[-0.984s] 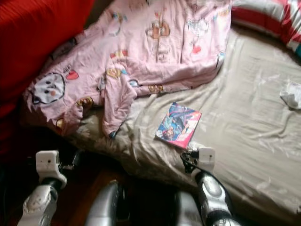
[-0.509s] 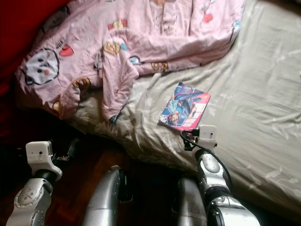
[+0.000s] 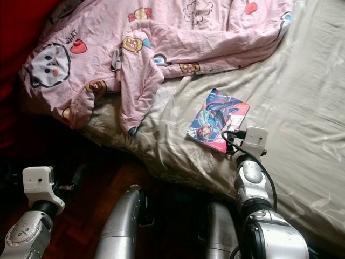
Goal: Clean up the room
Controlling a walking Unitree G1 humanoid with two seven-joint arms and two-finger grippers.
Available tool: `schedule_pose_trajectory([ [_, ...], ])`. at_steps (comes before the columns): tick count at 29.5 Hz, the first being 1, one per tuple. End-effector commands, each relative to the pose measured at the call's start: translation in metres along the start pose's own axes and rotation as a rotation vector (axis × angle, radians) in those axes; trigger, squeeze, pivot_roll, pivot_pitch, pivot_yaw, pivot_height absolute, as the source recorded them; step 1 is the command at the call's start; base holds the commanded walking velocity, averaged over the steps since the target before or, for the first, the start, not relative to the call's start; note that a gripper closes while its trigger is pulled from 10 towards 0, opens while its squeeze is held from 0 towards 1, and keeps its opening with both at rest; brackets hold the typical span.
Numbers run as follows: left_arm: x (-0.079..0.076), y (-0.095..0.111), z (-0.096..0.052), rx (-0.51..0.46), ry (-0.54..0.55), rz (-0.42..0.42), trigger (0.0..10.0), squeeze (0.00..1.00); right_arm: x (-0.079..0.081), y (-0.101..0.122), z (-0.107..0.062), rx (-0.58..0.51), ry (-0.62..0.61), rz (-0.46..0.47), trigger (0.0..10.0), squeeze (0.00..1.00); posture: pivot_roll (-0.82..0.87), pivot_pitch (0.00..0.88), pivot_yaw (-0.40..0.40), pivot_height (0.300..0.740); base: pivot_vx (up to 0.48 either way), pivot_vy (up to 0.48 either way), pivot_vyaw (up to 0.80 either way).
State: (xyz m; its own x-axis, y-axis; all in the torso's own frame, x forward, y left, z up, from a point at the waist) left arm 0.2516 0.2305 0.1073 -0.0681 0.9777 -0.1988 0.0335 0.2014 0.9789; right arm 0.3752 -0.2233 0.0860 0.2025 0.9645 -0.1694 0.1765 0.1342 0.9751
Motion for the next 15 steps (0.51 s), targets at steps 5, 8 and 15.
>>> schedule_pose_trajectory([
  [5, 0.009, -0.003, -0.008, 0.042, 0.024, 0.007, 10.0, 0.00, -0.010, -0.039, -0.011, 0.184, -0.052, 0.050, 10.0, 0.00, 0.24, 0.553, 0.121, 0.638, 0.000, 0.000, 0.00],
  [8, 0.011, -0.003, -0.009, 0.048, 0.025, 0.013, 10.0, 0.00, -0.011, -0.042, -0.012, 0.207, -0.079, 0.120, 10.0, 0.00, 0.24, 0.555, 0.128, 0.638, 0.000, 0.000, 0.00],
  [15, 0.009, -0.003, -0.009, 0.059, 0.016, 0.023, 10.0, 0.00, -0.004, -0.056, -0.018, 0.274, -0.073, 0.145, 9.4, 0.00, 0.25, 0.540, 0.136, 0.638, 0.000, 0.000, 0.00],
])
Point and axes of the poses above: a point about 5 cm out from each wrist's last joint towards the gripper, its own z axis pointing out of the wrist towards the gripper, its own y axis along the axis of the wrist's last joint, x = y × z, the point moved 2 cm from there along z, pointing out of the wrist towards the gripper, and after that the axes turned 13 degrees about -z, right-handed, at the moved point
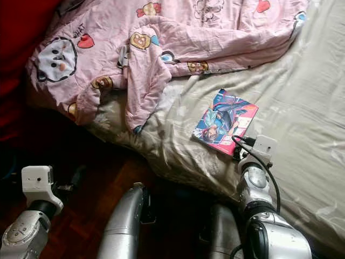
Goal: Clean up the room
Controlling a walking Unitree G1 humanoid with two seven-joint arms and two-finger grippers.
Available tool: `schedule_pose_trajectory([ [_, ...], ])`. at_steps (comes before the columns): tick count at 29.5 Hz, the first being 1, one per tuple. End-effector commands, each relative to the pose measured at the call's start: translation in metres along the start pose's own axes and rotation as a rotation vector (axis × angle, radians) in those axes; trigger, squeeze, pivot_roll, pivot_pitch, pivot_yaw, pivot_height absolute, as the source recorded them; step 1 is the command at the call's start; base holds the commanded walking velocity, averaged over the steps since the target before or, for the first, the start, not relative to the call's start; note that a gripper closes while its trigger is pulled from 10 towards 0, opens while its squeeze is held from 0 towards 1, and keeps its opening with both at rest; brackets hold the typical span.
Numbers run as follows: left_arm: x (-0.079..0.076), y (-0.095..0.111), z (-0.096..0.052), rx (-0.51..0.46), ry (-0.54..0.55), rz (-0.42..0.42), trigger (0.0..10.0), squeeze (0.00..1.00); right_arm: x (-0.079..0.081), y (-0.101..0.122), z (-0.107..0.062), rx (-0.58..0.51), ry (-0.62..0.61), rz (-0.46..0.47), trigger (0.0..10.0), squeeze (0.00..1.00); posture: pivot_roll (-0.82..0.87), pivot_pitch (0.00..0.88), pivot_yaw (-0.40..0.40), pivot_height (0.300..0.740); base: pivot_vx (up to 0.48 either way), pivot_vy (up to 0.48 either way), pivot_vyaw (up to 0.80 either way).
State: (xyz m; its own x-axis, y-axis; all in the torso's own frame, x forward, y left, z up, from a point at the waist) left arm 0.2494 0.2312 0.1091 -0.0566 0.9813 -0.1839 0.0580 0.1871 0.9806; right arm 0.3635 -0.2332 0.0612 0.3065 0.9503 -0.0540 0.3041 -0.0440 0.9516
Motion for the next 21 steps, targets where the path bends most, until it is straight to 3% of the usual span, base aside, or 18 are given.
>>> schedule_pose_trajectory([
  [1, 0.0077, -0.0047, -0.0063, 0.035, 0.024, 0.009, 10.0, 0.00, -0.0005, -0.0327, -0.0085, 0.109, -0.002, 0.013, 3.9, 0.00, 0.25, 0.537, 0.139, 0.638, 0.000, 0.000, 0.00],
  [2, 0.0075, -0.0044, -0.0060, 0.035, 0.022, 0.011, 10.0, 0.00, 0.0000, -0.0340, -0.0090, 0.111, -0.003, 0.021, 0.0, 0.00, 0.25, 0.536, 0.139, 0.638, 0.000, 0.000, 0.00],
  [21, 0.0108, -0.0079, -0.0064, 0.056, 0.020, 0.033, 10.0, 0.00, -0.0047, -0.0415, -0.0120, 0.126, -0.052, 0.052, 0.0, 0.00, 0.26, 0.533, 0.150, 0.638, 0.000, 0.000, 0.00],
])
Point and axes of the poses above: a point about 5 cm out from each wrist's last joint towards the gripper, its own z axis pointing out of the wrist towards the gripper, its own y axis along the axis of the wrist's last joint, x = y × z, the point moved 2 cm from there along z, pointing out of the wrist towards the gripper, and after that the axes turned 13 degrees about -z, right-handed, at the moved point
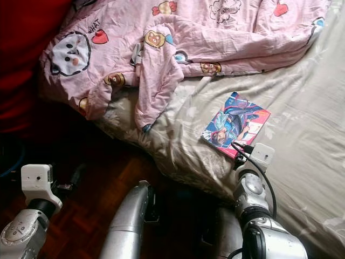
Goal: Clean up the room
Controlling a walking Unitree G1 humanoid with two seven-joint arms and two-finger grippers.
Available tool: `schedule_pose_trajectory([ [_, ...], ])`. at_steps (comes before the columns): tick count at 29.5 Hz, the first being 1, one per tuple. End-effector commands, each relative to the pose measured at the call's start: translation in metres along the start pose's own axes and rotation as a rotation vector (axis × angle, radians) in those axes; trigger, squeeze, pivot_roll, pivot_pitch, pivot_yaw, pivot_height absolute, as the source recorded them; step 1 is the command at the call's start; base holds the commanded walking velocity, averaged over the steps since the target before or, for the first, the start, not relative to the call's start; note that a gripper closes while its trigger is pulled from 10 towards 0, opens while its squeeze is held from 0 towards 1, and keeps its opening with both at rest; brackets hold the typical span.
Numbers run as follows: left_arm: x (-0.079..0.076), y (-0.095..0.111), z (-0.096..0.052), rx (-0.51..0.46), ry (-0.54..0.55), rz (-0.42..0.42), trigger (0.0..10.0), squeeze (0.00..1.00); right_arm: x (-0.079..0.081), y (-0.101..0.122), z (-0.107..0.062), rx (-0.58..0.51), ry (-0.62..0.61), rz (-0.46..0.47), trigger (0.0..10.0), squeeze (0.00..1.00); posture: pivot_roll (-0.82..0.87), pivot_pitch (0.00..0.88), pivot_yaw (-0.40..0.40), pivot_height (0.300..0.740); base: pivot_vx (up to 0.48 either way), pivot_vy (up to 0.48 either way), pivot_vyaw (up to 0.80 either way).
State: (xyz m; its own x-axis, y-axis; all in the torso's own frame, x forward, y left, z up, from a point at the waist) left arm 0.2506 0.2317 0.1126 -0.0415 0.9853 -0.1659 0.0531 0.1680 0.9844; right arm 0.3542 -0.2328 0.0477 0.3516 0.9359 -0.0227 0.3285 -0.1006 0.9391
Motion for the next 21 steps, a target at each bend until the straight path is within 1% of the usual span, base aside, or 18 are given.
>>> schedule_pose_trajectory([
  [1, 0.011, -0.013, -0.008, 0.065, 0.036, 0.014, 10.0, 0.00, -0.005, -0.027, -0.007, 0.083, -0.024, 0.007, 0.0, 0.00, 0.26, 0.534, 0.151, 0.638, 0.000, 0.000, 0.00],
  [5, 0.012, -0.014, -0.008, 0.070, 0.037, 0.019, 10.0, 0.00, -0.006, -0.029, -0.007, 0.088, -0.029, 0.007, 0.0, 0.00, 0.26, 0.532, 0.151, 0.638, 0.000, 0.000, 0.00],
  [11, 0.015, -0.012, -0.006, 0.066, 0.046, 0.044, 10.0, 0.00, -0.008, -0.036, -0.010, 0.105, -0.058, 0.024, 0.0, 0.00, 0.26, 0.492, 0.154, 0.638, 0.000, 0.000, 0.00],
  [13, 0.019, -0.011, -0.003, 0.055, 0.060, 0.052, 10.0, 0.00, -0.007, -0.038, -0.011, 0.105, -0.070, 0.032, 0.0, 0.00, 0.25, 0.475, 0.153, 0.638, 0.000, 0.000, 0.00],
  [17, 0.019, -0.012, 0.000, 0.057, 0.061, 0.053, 10.0, 0.00, -0.009, -0.040, -0.012, 0.107, -0.081, 0.034, 0.0, 0.00, 0.25, 0.457, 0.150, 0.638, 0.000, 0.000, 0.00],
  [21, 0.018, -0.014, 0.006, 0.057, 0.060, 0.053, 10.0, 0.00, -0.014, -0.045, -0.014, 0.115, -0.115, 0.032, 0.0, 0.00, 0.23, 0.437, 0.143, 0.638, 0.000, 0.000, 0.00],
])
Point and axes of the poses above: a point about 5 cm out from each wrist's last joint towards the gripper, its own z axis pointing out of the wrist towards the gripper, its own y axis along the axis of the wrist's last joint, x = y × z, the point moved 2 cm from there along z, pointing out of the wrist towards the gripper, and after that the axes turned 13 degrees about -z, right-handed, at the moved point
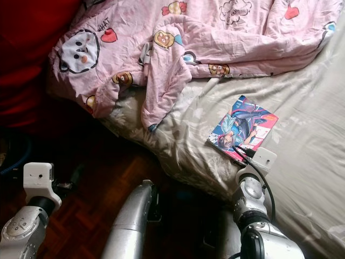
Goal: Clean up the room
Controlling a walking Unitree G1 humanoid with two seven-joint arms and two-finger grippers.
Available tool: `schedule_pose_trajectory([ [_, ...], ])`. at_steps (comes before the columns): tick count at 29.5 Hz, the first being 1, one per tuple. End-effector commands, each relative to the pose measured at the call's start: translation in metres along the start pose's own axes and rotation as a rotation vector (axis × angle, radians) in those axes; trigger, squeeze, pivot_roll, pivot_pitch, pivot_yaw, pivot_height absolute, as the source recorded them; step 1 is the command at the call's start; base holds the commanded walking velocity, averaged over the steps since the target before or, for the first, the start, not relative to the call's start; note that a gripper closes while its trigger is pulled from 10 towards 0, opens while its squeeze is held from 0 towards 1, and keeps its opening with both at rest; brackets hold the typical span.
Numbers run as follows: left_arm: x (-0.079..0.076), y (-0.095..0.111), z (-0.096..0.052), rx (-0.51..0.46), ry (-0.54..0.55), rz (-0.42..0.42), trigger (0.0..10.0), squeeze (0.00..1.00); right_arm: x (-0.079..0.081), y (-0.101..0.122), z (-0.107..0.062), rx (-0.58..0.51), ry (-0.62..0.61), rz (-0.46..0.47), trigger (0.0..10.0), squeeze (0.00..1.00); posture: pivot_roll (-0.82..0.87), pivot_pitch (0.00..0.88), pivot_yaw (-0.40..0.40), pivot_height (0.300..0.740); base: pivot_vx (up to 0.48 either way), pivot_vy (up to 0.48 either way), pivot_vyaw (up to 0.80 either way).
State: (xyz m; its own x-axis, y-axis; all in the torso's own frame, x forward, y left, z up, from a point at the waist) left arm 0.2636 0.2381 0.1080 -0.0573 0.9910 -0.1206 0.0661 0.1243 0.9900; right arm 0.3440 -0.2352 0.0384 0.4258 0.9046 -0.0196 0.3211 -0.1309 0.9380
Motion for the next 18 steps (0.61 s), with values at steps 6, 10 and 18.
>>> schedule_pose_trajectory([
  [6, 0.014, -0.023, 0.002, 0.058, 0.057, 0.010, 10.0, 0.00, -0.023, -0.046, -0.013, 0.126, -0.098, 0.004, 0.0, 0.00, 0.20, 0.348, 0.123, 0.638, 0.000, 0.000, 0.00],
  [10, 0.016, -0.031, 0.011, 0.072, 0.066, 0.012, 10.0, 0.00, -0.029, -0.042, -0.013, 0.085, -0.119, -0.028, 0.0, 0.00, 0.17, 0.285, 0.113, 0.638, 0.000, 0.000, 0.00],
  [18, 0.022, -0.060, 0.018, 0.127, 0.112, 0.004, 10.0, 0.00, -0.037, -0.014, -0.011, -0.121, -0.111, -0.074, 0.0, 0.00, 0.11, 0.163, 0.074, 0.638, 0.000, 0.000, 0.00],
])
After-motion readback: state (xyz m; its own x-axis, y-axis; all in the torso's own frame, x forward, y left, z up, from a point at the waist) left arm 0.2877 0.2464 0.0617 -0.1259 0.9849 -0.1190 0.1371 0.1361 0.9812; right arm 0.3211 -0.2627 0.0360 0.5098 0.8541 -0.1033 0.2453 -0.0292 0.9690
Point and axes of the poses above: a point about 5 cm out from each wrist's last joint towards the gripper, its own z axis pointing out of the wrist towards the gripper, its own y axis along the axis of the wrist's last joint, x = y × z, the point moved 2 cm from there along z, pointing out of the wrist towards the gripper, and after that the axes turned 13 degrees about -z, right-handed, at the moved point
